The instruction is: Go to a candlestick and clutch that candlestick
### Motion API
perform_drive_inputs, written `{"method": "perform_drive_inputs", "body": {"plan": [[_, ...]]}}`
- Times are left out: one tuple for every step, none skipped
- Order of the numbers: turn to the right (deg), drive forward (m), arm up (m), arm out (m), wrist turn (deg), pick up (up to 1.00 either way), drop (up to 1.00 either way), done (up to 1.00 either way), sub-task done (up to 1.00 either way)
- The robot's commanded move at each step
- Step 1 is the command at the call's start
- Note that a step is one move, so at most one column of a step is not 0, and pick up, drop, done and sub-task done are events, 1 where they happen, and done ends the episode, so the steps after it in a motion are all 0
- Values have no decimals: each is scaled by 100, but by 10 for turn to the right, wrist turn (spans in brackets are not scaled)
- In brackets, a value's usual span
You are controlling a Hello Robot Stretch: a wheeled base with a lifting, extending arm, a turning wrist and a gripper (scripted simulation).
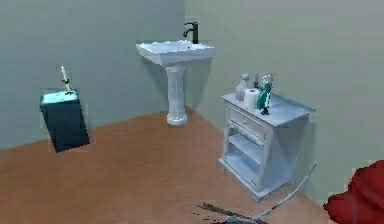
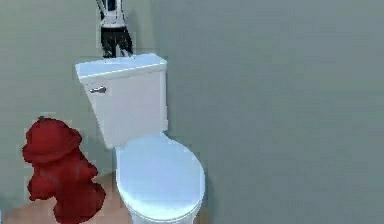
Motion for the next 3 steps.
{"method": "perform_drive_inputs", "body": {"plan": [[0, 90, 0, 0, 0, 0, 0, 0, 0], [-450, 0, 0, 0, 0, 0, 0, 0, 0], [450, 0, 0, 0, 0, 0, 0, 0, 0]]}}
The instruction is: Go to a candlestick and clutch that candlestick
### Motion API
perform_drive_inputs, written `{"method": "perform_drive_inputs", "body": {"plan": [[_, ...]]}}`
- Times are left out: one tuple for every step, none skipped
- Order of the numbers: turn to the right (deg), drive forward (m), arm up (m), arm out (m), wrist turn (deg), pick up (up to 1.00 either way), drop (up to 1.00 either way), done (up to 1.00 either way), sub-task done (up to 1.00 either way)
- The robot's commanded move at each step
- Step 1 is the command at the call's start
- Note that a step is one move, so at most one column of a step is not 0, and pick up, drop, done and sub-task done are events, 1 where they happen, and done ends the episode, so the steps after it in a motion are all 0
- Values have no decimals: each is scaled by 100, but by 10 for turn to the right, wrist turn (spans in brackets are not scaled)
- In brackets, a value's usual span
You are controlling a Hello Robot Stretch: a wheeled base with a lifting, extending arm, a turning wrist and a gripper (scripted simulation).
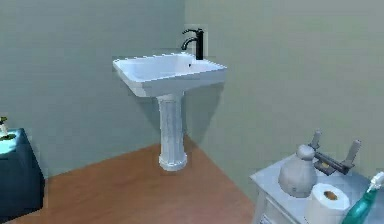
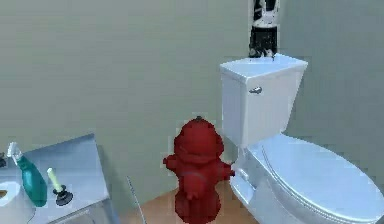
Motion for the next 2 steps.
{"method": "perform_drive_inputs", "body": {"plan": [[450, 0, 0, 0, 0, 0, 0, 0, 0], [450, 0, 0, 0, 0, 0, 0, 0, 0]]}}
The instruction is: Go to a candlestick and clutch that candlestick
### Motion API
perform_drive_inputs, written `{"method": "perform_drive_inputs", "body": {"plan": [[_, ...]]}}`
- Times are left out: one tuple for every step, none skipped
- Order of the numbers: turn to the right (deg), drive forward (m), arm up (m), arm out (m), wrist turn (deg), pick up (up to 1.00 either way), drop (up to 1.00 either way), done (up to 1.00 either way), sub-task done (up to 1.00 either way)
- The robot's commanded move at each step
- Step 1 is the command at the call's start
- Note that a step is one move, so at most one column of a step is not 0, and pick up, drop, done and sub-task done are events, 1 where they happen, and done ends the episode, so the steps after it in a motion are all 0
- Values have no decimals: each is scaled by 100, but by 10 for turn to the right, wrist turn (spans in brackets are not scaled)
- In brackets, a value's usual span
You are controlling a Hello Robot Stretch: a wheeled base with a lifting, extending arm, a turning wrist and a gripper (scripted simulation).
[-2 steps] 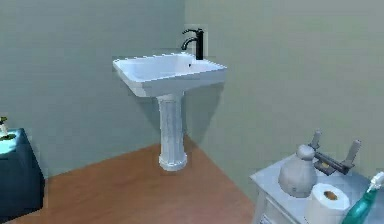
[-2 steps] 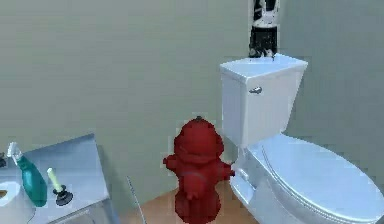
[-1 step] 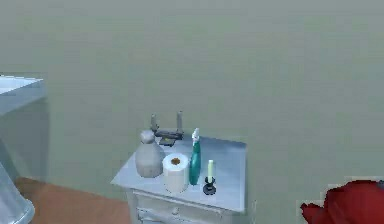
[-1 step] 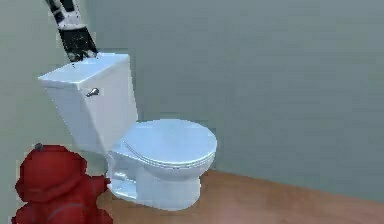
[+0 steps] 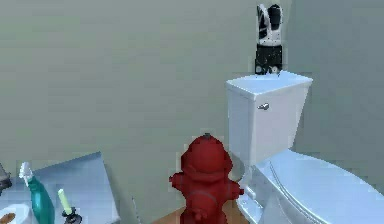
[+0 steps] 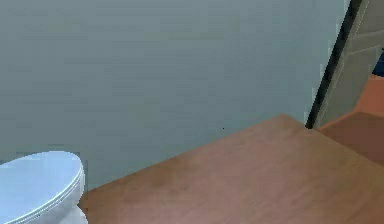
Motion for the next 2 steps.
{"method": "perform_drive_inputs", "body": {"plan": [[90, 0, 0, 0, 0, 0, 0, 0, 0], [0, 50, 0, 0, 0, 0, 0, 0, 0]]}}
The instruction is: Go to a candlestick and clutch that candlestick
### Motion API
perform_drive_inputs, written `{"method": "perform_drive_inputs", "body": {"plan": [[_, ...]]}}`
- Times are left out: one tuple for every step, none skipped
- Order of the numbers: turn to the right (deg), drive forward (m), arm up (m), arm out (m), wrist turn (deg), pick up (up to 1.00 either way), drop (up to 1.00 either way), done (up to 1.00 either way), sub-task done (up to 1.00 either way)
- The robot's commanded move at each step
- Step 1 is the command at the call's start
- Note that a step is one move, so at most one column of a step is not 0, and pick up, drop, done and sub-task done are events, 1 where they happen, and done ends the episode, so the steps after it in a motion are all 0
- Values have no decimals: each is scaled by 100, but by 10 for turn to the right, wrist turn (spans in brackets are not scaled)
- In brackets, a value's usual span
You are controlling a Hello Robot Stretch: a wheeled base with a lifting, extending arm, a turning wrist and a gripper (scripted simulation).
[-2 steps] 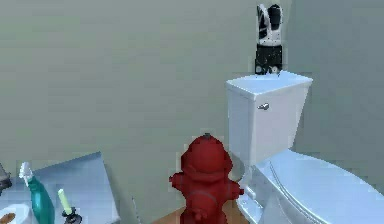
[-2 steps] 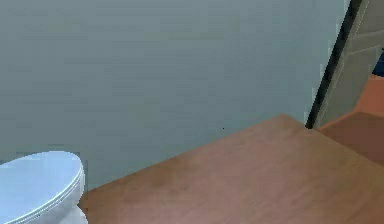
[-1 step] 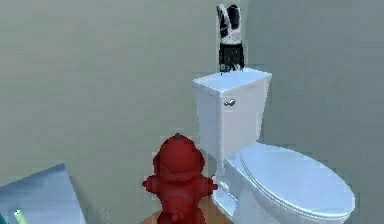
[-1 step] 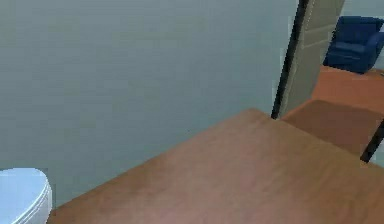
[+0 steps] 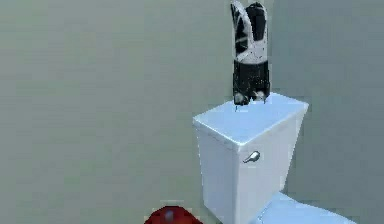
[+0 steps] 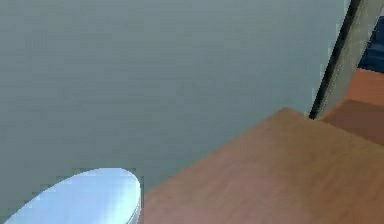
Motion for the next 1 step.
{"method": "perform_drive_inputs", "body": {"plan": [[450, 0, 0, 0, 0, 0, 0, 0, 0]]}}
